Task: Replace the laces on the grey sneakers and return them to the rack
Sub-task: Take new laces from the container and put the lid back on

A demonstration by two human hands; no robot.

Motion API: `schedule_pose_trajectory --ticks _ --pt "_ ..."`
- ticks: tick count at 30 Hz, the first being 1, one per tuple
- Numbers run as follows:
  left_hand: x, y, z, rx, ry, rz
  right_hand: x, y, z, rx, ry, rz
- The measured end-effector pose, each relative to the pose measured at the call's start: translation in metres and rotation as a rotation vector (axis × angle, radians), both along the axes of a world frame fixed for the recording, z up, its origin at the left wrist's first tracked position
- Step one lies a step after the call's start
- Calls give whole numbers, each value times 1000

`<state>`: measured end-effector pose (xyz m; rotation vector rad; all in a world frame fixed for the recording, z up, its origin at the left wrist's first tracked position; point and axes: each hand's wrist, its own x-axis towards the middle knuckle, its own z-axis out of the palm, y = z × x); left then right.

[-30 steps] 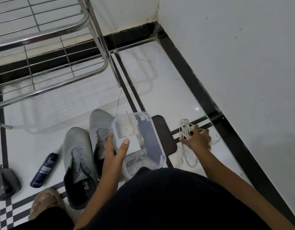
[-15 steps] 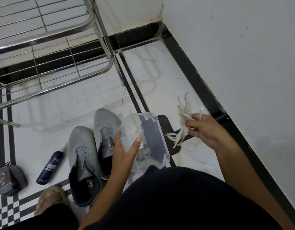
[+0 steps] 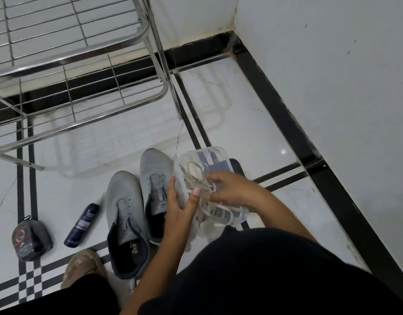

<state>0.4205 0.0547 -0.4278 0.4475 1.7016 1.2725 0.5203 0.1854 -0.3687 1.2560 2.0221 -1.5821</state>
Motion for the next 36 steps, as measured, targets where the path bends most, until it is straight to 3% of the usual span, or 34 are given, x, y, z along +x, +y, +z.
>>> schedule_pose_trajectory --ticks 4,5,8,10,13,16,18,20,23,25,29,31,33,36 --pt "-8 0 -1 0 -82 86 33 22 14 150 198 -407" --pt "-11 1 -1 15 -84 98 41 26 13 177 152 -403" --pt "-13 4 2 23 -59 127 54 24 1 -43 -103 -236" --pt "-12 5 3 11 -21 138 51 14 -10 -87 -171 -206" --pt "-12 3 3 -3 23 142 42 6 -21 81 -209 -247" --pt "-11 1 1 -26 10 134 38 6 -19 399 -239 -112" --pt "-10 1 -1 -39 10 119 33 5 -9 567 -166 -29" --pt "-9 -1 -4 -41 30 86 19 -2 1 605 -50 71" --pt "-5 -2 -4 -42 -16 27 -6 -17 1 396 97 146" --pt "-2 -2 -2 -24 -36 25 -10 -23 -8 185 171 79" --pt "-8 -5 3 49 -144 109 7 -9 -11 -109 392 -388" --pt "-10 -8 4 88 -171 158 20 11 -15 -37 441 -686" --pt "-9 -8 4 121 -233 223 37 30 -43 179 271 -824" --pt "-6 -6 8 152 -251 254 56 39 -108 349 -209 -532"
